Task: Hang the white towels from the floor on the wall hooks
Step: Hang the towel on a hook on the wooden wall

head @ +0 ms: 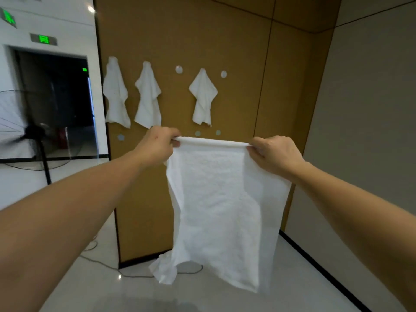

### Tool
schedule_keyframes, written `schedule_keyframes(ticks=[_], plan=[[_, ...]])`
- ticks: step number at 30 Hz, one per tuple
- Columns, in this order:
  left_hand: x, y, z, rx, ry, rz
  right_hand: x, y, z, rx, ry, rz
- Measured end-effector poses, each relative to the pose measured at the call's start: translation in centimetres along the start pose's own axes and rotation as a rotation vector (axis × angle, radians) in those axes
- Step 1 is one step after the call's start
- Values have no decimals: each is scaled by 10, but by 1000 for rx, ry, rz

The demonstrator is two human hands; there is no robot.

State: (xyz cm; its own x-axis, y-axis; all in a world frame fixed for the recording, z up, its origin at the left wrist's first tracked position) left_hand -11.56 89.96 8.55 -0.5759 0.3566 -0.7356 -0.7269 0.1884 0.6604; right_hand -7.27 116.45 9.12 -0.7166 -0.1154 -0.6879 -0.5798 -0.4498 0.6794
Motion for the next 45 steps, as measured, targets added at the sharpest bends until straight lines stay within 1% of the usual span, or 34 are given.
schedule_keyframes(ticks=[3, 6, 9, 12, 16, 18, 20, 22, 24, 28, 30, 32, 34, 36, 38, 40, 42, 45], plan=[[18, 43, -26, -37, 15, 22, 44, 47, 23, -40, 29, 21], [35, 90, -50, -87, 31, 18, 88, 96, 50, -35, 66, 23], [45, 139, -76, -159, 13, 74, 126, 145, 76, -25, 153, 73], [59, 176, -95, -161, 64, 76, 157, 184, 89, -74, 197, 111], [84, 215, -123, -178, 122, 65, 197, 230, 106, -94, 233, 146], [99, 237, -137, -183, 155, 73, 218, 255, 114, -76, 236, 177], [112, 263, -150, -163, 163, 115, 241, 283, 122, -21, 254, 184], [122, 287, -165, -147, 145, 156, 263, 310, 131, 53, 305, 179], [130, 313, -184, -123, 121, 206, 283, 338, 137, 63, 293, 191], [133, 360, -218, -66, 139, 296, 312, 392, 138, -51, 158, 222], [132, 386, -232, 32, 153, 344, 322, 423, 136, -119, 146, 266], [131, 409, -244, 135, 167, 394, 332, 451, 128, -247, 85, 300], [132, 433, -260, 183, 193, 421, 348, 480, 123, -365, -16, 332], [139, 452, -270, 227, 255, 395, 366, 513, 125, -369, -84, 298], [153, 473, -282, 261, 365, 340, 388, 549, 131, -310, -142, 236], [167, 497, -297, 269, 506, 270, 405, 579, 137, -270, -141, 211], [179, 522, -314, 238, 610, 202, 414, 604, 140, -255, -141, 234], [193, 564, -341, 124, 727, 126, 428, 642, 147, -264, -132, 273]])
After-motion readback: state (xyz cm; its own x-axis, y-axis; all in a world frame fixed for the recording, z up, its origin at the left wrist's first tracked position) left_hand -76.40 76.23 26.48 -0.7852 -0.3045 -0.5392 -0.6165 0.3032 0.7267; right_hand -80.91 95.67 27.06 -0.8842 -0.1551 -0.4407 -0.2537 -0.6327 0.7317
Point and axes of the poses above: each hand's wrist, its own y-axis towards the middle knuckle, its own x-axis out of the palm, z = x × y, the point moved 10 cm from there along y, towards the middle knuckle, and after that the axes turned 4 degrees about y, right-handed, at the moved point
